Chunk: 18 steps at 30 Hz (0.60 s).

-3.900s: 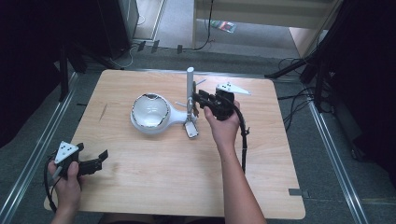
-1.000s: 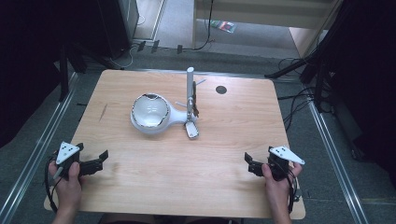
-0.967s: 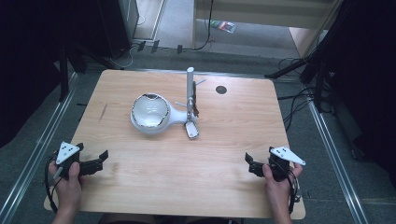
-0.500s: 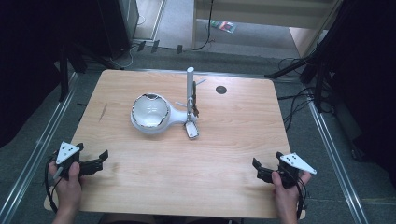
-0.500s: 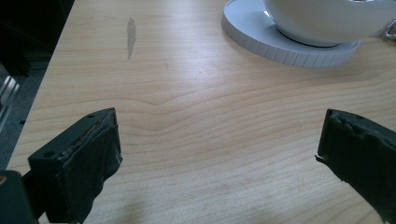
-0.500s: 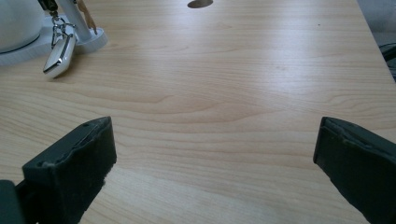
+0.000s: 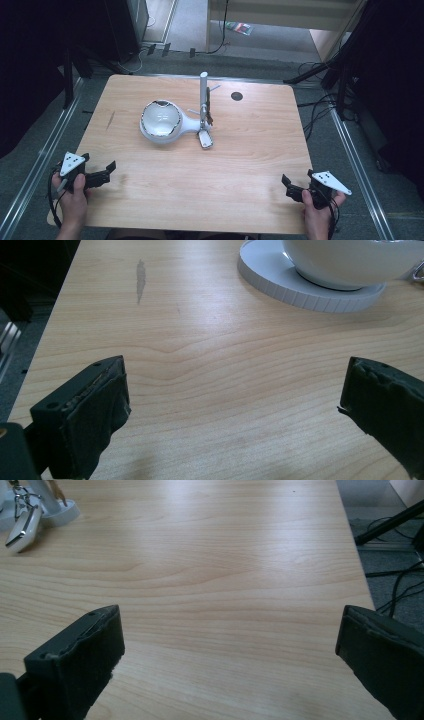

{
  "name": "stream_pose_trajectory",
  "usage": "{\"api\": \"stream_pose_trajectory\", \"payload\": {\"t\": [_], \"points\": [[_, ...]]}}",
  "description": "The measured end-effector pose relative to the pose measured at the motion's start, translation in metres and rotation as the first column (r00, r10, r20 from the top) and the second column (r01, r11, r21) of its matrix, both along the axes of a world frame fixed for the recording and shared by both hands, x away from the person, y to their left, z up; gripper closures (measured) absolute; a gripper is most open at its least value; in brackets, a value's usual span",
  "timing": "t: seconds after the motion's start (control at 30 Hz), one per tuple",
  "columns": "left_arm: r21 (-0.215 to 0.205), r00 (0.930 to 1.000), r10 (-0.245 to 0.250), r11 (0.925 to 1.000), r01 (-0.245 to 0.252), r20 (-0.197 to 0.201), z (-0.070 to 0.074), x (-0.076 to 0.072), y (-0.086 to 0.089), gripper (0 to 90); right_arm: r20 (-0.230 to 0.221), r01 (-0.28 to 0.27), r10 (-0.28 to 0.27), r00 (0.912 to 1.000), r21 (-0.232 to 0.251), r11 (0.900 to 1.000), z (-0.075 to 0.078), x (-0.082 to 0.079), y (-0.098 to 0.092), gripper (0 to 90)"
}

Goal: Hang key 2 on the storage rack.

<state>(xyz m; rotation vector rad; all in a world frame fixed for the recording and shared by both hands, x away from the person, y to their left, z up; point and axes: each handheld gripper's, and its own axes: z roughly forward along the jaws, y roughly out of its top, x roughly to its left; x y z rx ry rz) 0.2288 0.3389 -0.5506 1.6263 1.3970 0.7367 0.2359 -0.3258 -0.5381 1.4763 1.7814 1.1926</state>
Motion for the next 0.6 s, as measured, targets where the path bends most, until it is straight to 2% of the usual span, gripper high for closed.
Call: {"api": "stream_pose_trajectory", "payload": {"t": [0.2, 0.37, 0.6], "points": [[0.0, 1.0, 0.0, 1.0, 0.0, 0.0, 0.0, 0.0, 0.0, 0.0, 0.003, 0.024, -0.024, 0.9997, 0.008, 1.0, -0.0014, -0.0038, -0.0085, 0.0], [-0.001, 1.0, 0.0, 1.0, 0.0, -0.002, 0.0, 0.0, 0.0002, 0.0, -0.001, 0.019, -0.019, 0.9998, 0.011, 1.0, -0.0044, -0.0029, -0.007, 0.0], [-0.001, 1.0, 0.001, 1.0, -0.001, -0.006, 0.0, 0.0005, 0.0001, 0.0, 0.004, 0.02, -0.02, 0.9998, -0.019, 1.0, -0.0055, -0.0028, -0.0026, 0.0]]}}
